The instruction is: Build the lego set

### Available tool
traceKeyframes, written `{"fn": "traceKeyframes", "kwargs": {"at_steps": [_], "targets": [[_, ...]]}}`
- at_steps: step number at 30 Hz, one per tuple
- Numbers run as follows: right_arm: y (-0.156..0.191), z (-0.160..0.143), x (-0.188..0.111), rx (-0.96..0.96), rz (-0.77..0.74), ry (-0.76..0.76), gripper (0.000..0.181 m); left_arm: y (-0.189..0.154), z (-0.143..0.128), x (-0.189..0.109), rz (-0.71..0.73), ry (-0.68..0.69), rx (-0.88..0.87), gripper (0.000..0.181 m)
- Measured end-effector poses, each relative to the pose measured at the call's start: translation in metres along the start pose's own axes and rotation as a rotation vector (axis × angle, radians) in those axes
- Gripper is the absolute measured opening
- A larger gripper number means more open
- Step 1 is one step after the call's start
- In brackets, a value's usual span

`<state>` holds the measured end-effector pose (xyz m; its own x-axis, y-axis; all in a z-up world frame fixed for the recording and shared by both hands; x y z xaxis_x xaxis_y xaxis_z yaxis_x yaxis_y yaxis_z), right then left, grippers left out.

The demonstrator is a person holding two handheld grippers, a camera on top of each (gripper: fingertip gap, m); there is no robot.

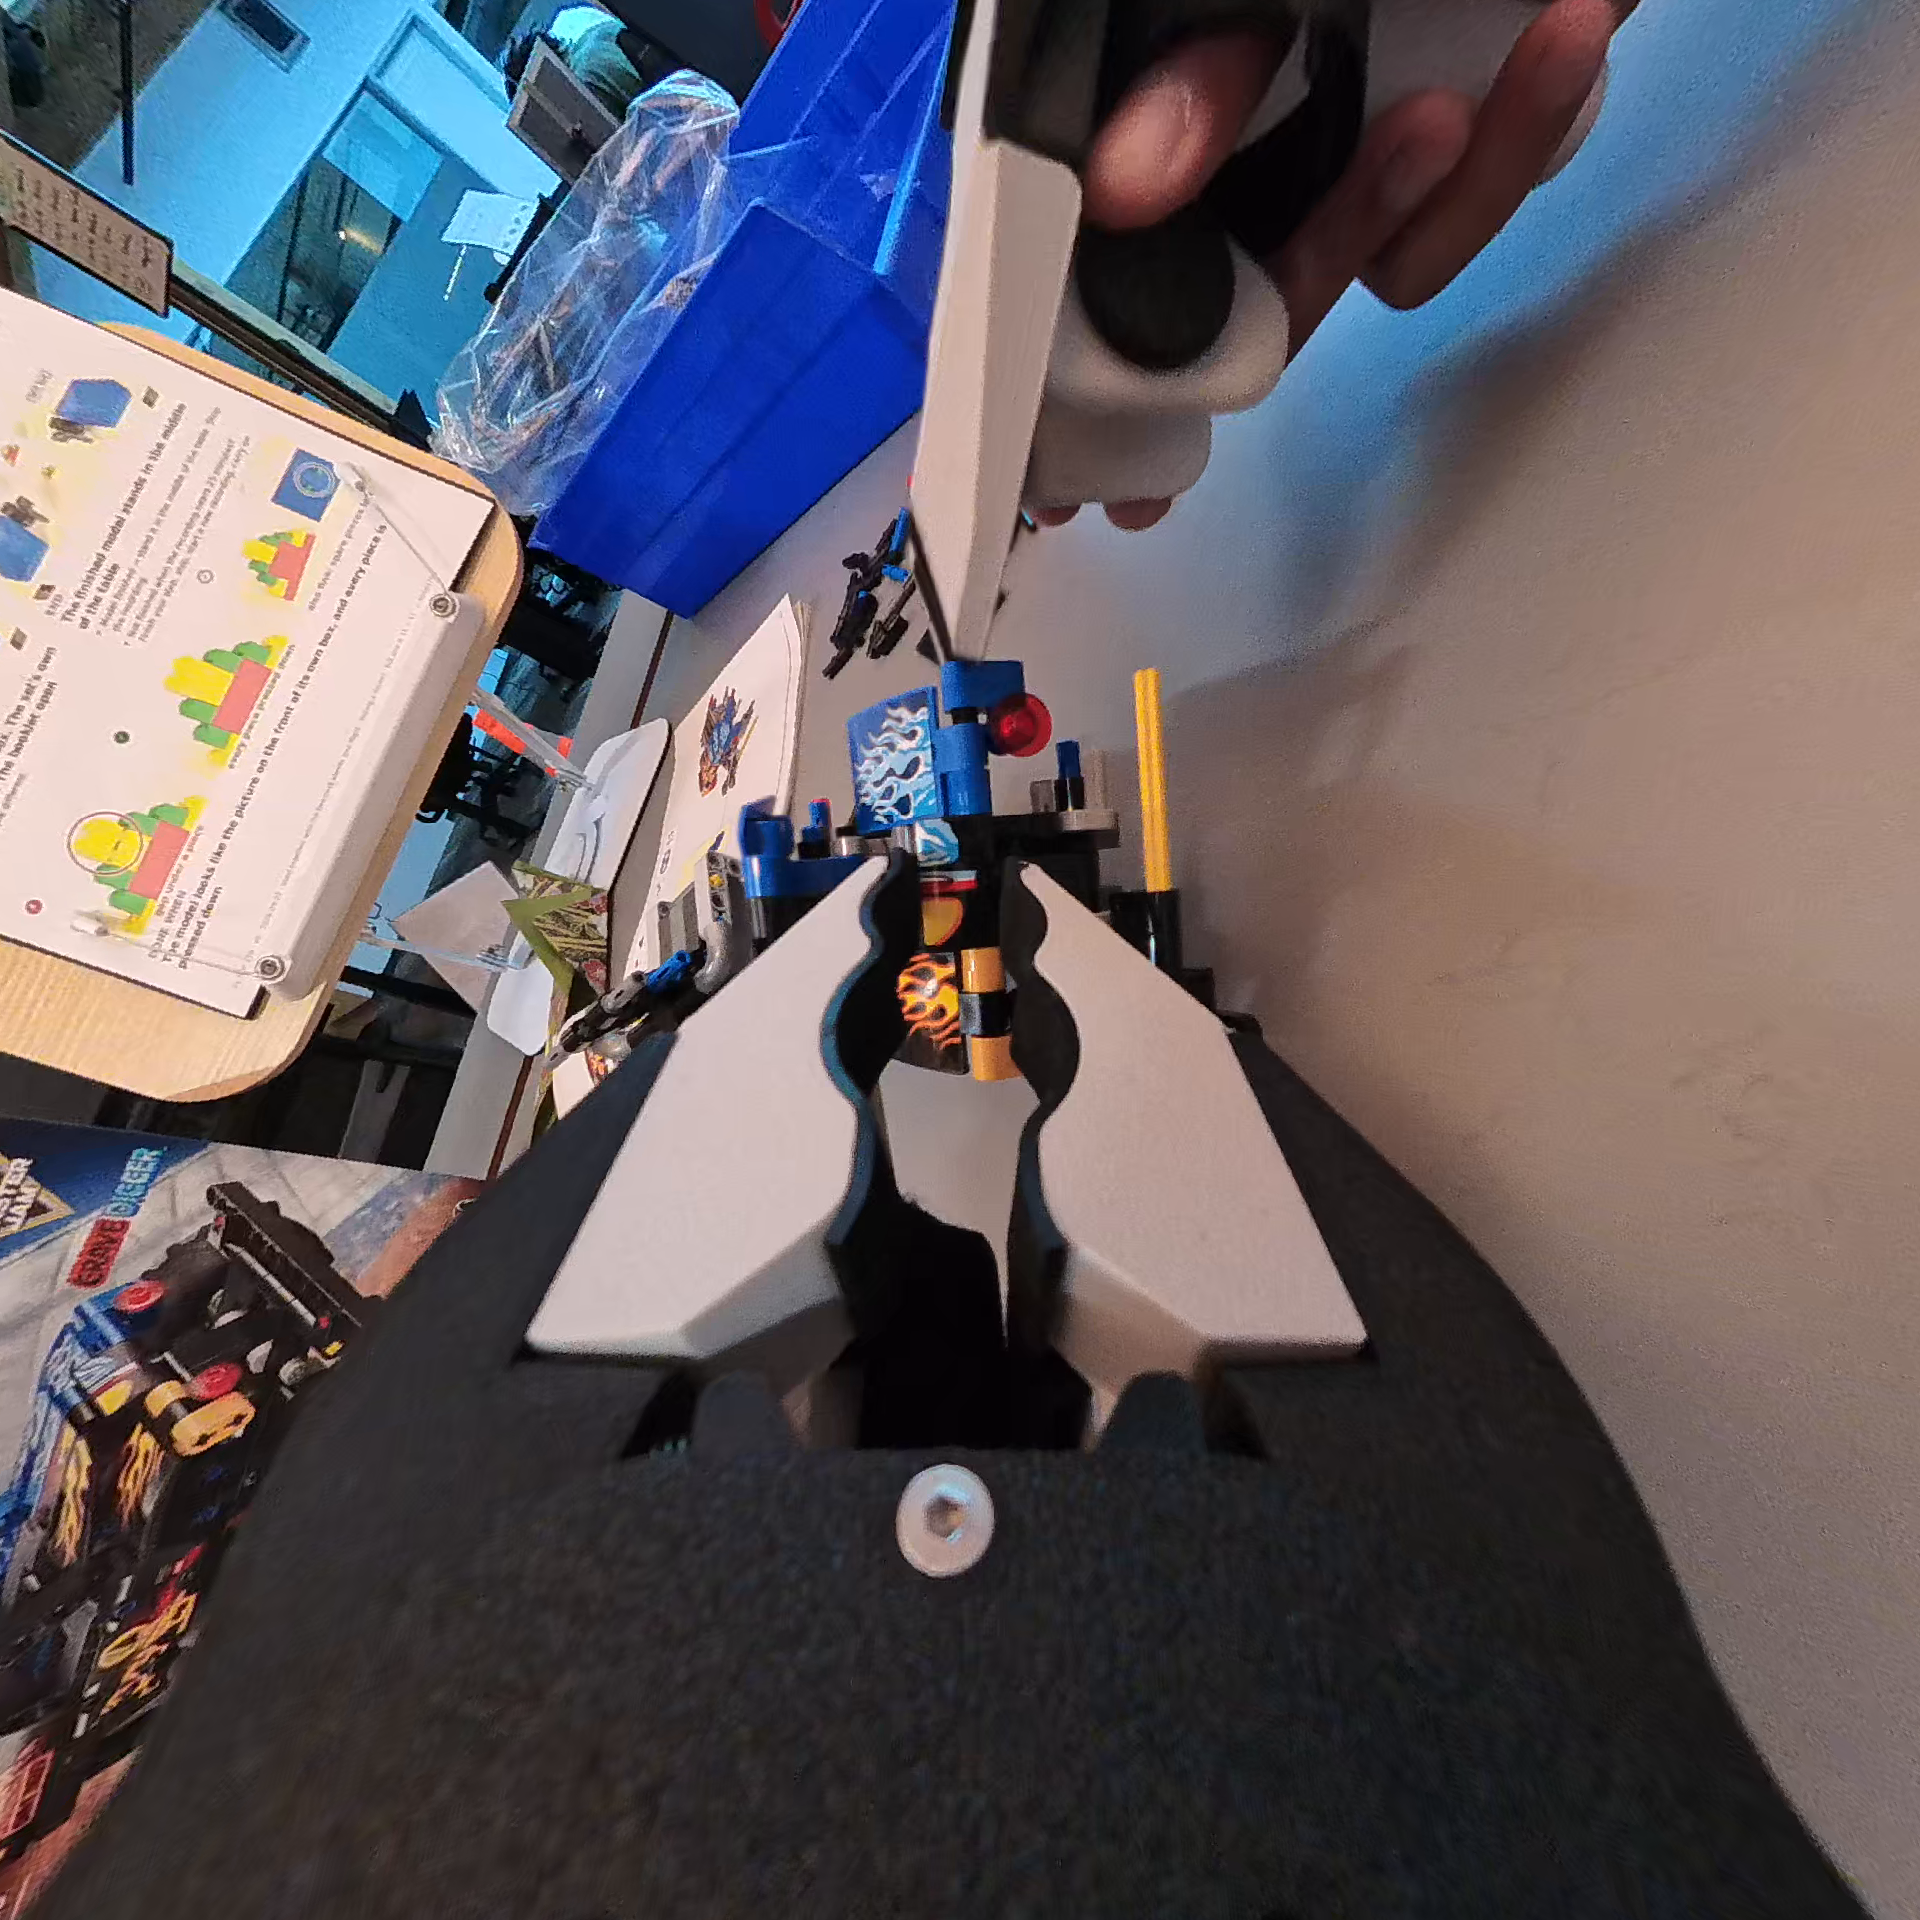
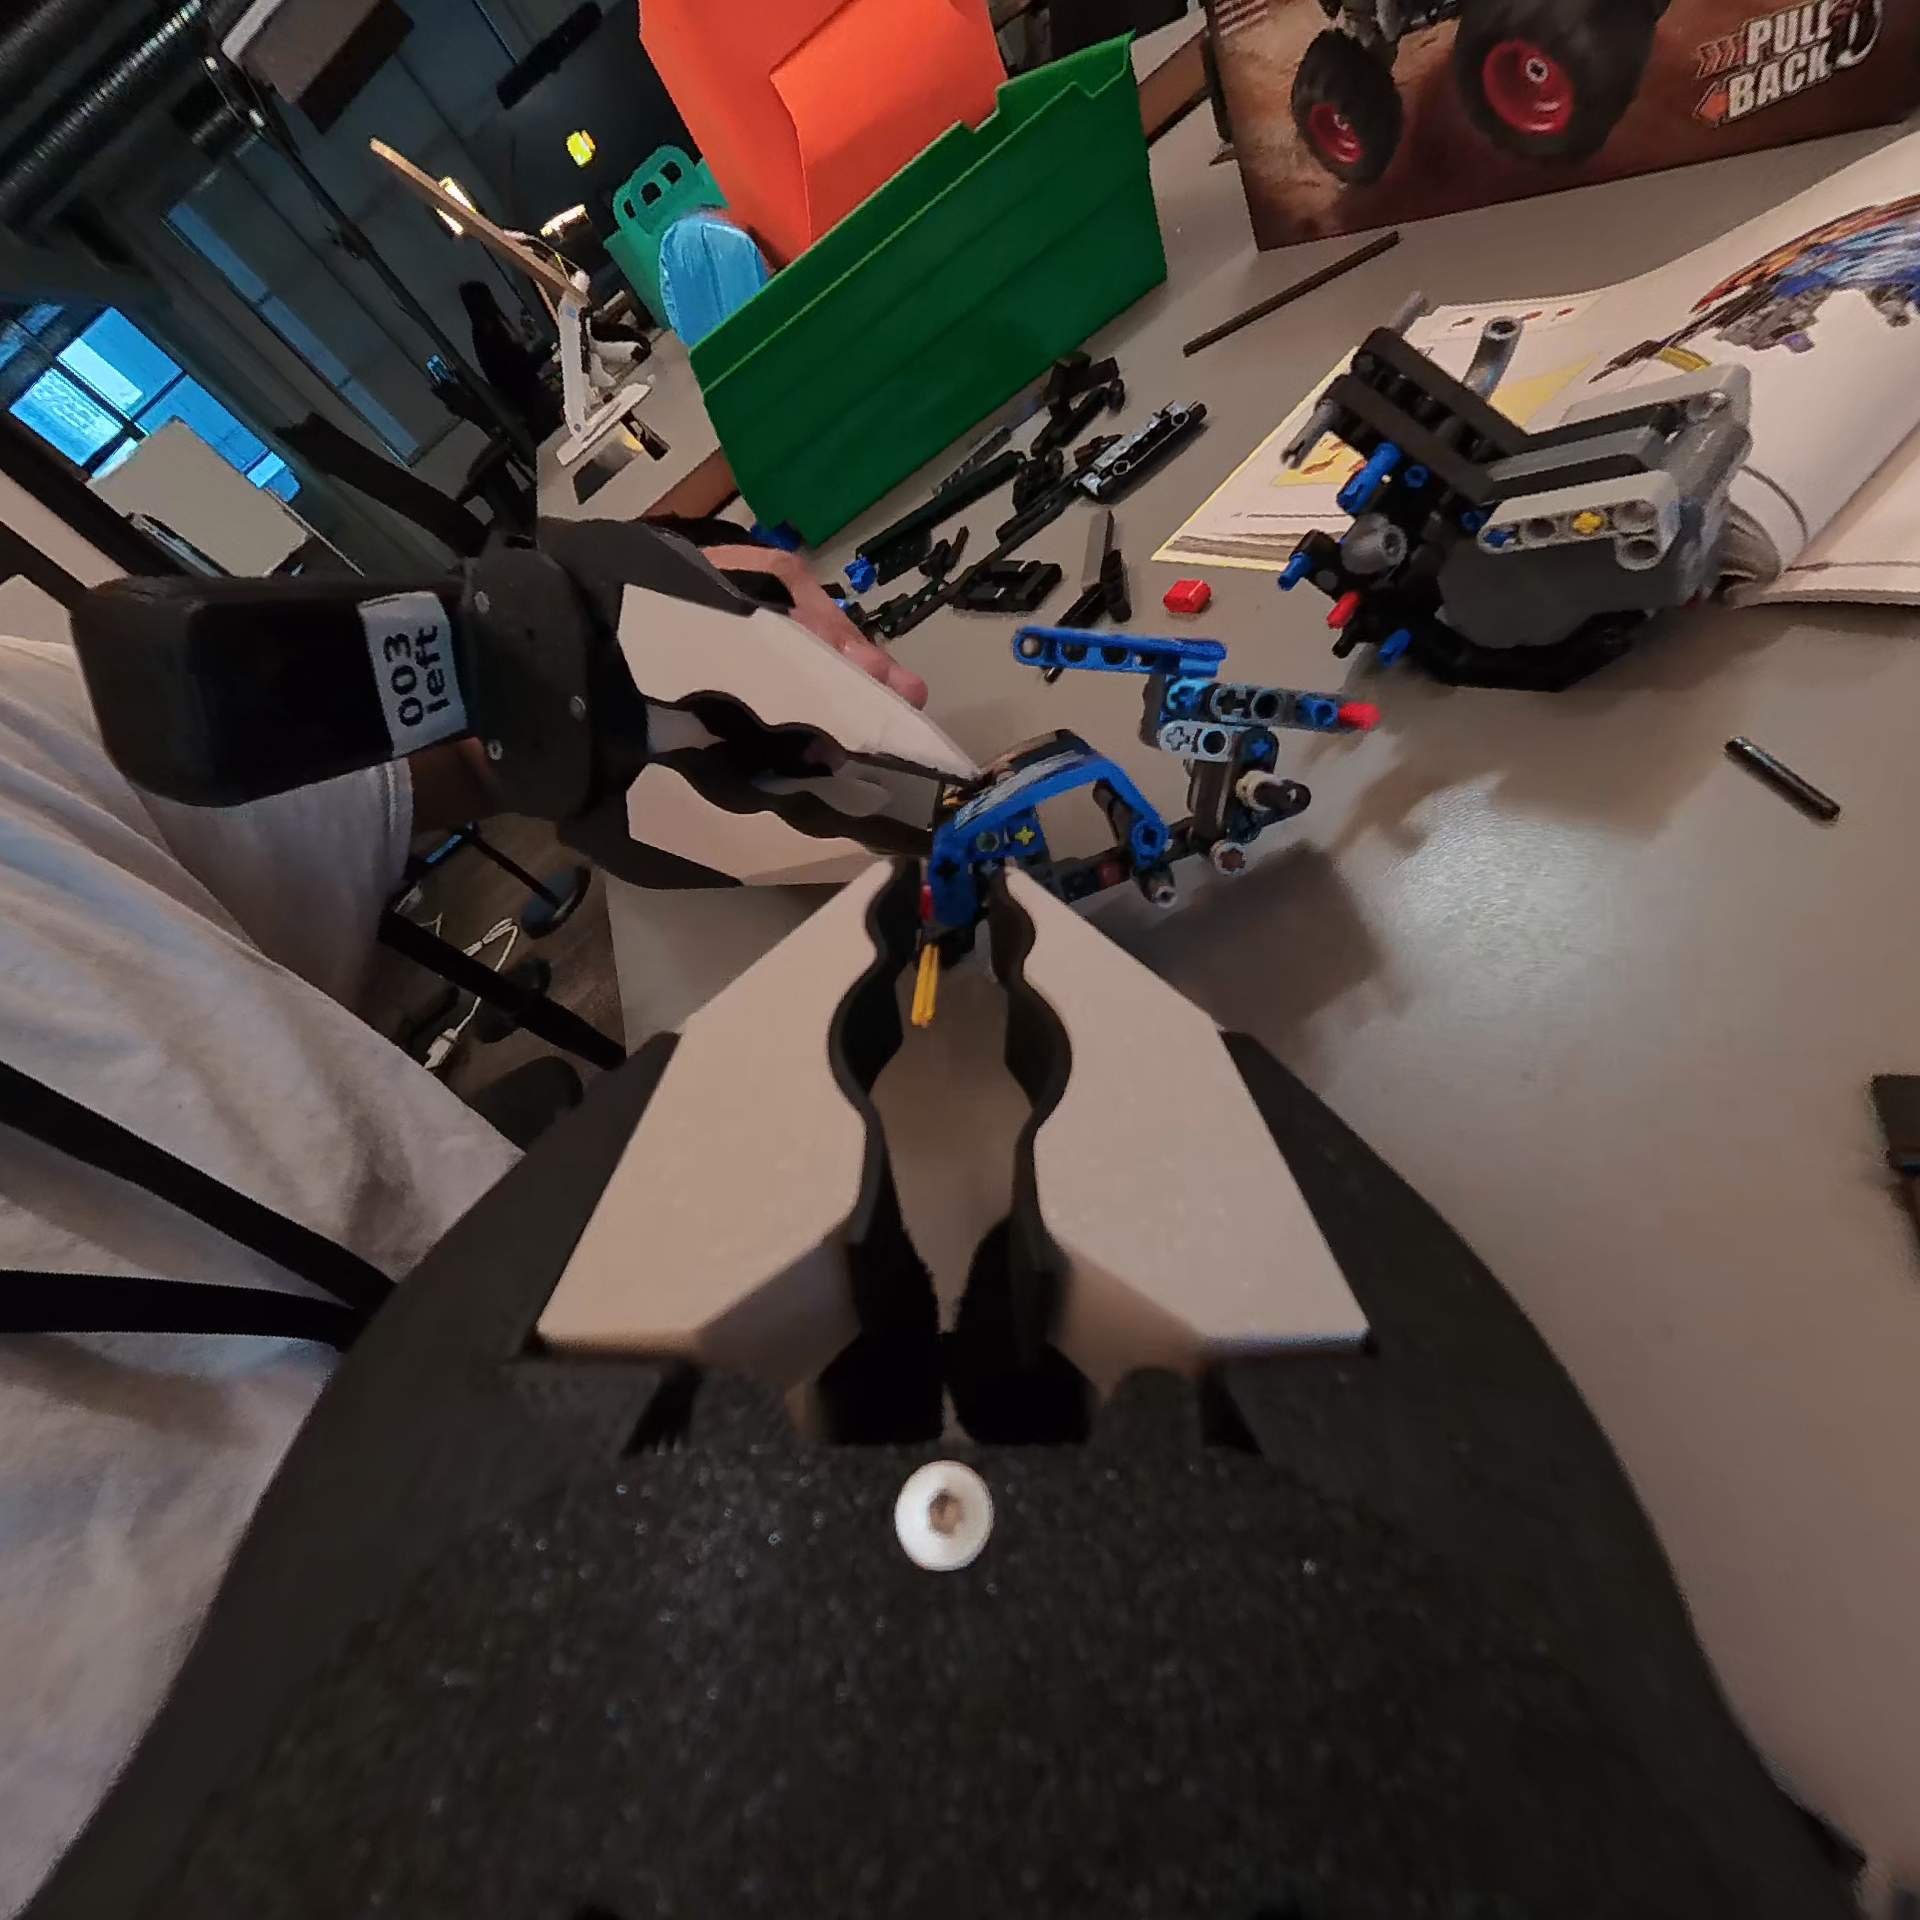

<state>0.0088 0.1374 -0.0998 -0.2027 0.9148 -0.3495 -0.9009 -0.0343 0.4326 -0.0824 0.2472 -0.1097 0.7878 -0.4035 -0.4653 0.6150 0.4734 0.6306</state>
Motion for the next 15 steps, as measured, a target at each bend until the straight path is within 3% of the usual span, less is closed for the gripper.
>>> {"fn": "traceKeyframes", "kwargs": {"at_steps": [15], "targets": [[0.0038,-0.0039,0.0010,-0.143,0.008,0.012,0.006,-0.0023,0.0002,-0.0004,-0.010,-0.021,-0.004,0.013]]}}
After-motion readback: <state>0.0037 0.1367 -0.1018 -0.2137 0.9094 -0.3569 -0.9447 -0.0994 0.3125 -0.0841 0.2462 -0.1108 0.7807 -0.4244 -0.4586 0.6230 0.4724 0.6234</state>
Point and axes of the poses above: each gripper's, where its closed fingertips meet, x out along the fingers, z out of its top, y = z × x across the jaws, the point moved 7 cm from there along -x, back along the fingers, and after that the axes turned 10 degrees about -z, right-handed, at the moved point
